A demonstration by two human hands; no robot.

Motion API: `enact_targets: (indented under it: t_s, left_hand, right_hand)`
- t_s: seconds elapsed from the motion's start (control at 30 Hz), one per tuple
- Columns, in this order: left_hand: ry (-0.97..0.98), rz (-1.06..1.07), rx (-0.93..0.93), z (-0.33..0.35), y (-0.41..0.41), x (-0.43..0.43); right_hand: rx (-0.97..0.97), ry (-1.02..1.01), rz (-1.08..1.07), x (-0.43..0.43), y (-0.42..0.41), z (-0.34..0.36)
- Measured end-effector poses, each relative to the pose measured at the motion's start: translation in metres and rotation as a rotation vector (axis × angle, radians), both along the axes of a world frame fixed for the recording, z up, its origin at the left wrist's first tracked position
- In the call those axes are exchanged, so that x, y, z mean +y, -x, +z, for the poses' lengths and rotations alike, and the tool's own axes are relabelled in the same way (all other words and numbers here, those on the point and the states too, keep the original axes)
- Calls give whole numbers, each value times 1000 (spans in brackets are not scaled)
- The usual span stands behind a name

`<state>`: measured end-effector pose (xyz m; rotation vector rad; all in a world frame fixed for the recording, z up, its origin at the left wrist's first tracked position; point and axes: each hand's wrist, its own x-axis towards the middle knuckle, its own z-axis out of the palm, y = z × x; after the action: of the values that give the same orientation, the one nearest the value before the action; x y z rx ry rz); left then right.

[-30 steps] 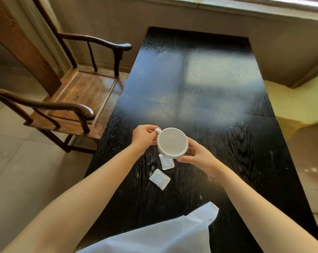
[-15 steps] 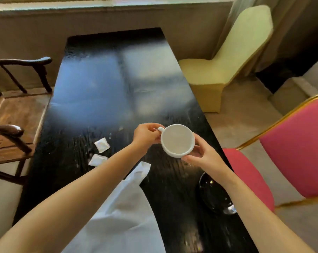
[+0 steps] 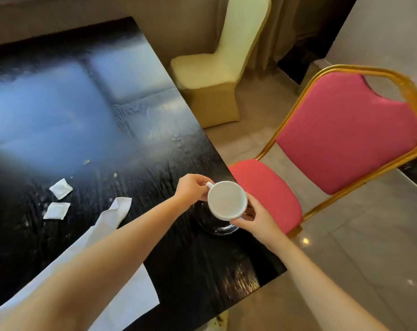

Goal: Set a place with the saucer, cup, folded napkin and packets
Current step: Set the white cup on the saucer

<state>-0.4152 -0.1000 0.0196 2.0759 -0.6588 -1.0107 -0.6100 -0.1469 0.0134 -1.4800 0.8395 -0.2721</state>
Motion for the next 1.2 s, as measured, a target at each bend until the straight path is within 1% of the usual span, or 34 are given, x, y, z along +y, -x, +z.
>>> enact_targets:
  t_s: [0.23,0.6,0.7,0.87,1.07,1.2]
  left_hand:
    - [-83,-41,-134,-23,-9,-5]
    - [-44,-46,-162,-51,-13,-19]
    - [-43,-57,-202,-55,-13,-19]
    - [-42,-131,-324,-53,-14,-20]
    - [-30,-163,-320,-52,-10,-18]
    - [-46,-180,-273,-51,-12,-19]
  right_hand:
    - [-3,-36,-30,6,-14,-36]
    - [58,-27,-71,0,-22,-55]
    - [74,-21,-69,-2,-24,-57]
    - [101,-14,-65,-4,-25,-56]
    - [159,-22,-46,-5,-23,-55]
    - [228,-27,-24,-8,-20,-51]
